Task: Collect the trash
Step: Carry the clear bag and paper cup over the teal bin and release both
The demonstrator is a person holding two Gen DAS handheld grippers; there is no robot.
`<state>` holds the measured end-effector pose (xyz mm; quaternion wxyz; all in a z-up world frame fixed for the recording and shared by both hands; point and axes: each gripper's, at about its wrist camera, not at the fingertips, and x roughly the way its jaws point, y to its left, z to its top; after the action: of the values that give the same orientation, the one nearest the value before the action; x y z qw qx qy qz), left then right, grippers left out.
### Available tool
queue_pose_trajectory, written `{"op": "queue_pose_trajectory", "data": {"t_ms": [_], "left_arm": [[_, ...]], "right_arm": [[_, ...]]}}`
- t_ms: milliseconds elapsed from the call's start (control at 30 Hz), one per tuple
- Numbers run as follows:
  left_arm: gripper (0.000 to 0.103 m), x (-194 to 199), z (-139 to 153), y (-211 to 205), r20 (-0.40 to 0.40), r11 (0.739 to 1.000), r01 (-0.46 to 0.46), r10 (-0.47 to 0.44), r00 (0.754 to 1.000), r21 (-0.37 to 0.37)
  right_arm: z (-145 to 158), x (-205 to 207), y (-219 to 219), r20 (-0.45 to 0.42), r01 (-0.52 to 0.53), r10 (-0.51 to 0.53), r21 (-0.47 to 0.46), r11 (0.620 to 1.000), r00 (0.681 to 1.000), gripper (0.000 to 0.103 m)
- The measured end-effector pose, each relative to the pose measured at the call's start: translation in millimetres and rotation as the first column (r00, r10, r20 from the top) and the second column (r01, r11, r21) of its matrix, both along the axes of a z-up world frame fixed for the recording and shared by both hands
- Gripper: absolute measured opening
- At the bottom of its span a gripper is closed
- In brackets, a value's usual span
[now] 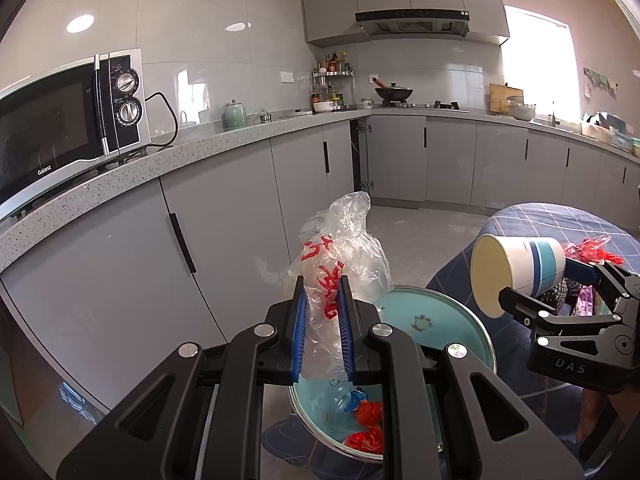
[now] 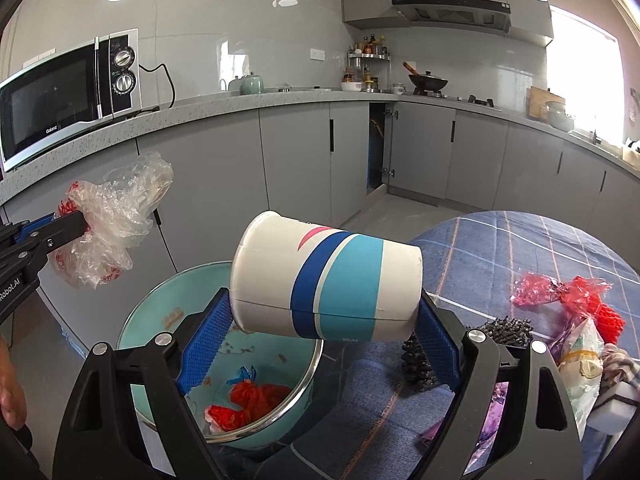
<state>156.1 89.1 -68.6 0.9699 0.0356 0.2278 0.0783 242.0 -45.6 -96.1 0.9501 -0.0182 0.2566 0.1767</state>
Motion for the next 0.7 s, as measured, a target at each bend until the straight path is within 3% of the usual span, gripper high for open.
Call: {"op": "queue_pose_trajectory", "data": {"t_ms": [500, 567, 633, 700], "left_arm": [[0.020, 4, -4, 1, -0.015, 1.000, 0.020, -0.020, 1.000, -0.012], [0.033, 4, -4, 0, -0.011, 1.000, 0.022, -0.022, 1.000, -0.017], [0.061, 3, -3, 1, -0.002, 1.000, 0.020, -0.020, 1.000, -0.017], [0.063, 2, -1, 2, 0.009, 1.000, 0.018, -0.017, 1.000, -0.019]], "right_arm": [[-1, -1, 6, -0.007, -0.029, 0.029, -0.004, 1.000, 1.000, 0.086], [-2, -2, 9, -0.006, -0.044, 0.044, -0.007, 0.999, 0.999, 0.086], [-5, -3, 11, -0.016, -0.057, 0.056, -0.013, 0.998, 0.998, 0.086], [-6, -4, 12, -0.017, -0.059, 0.058, -0.011, 0.998, 0.998, 0.090]]}}
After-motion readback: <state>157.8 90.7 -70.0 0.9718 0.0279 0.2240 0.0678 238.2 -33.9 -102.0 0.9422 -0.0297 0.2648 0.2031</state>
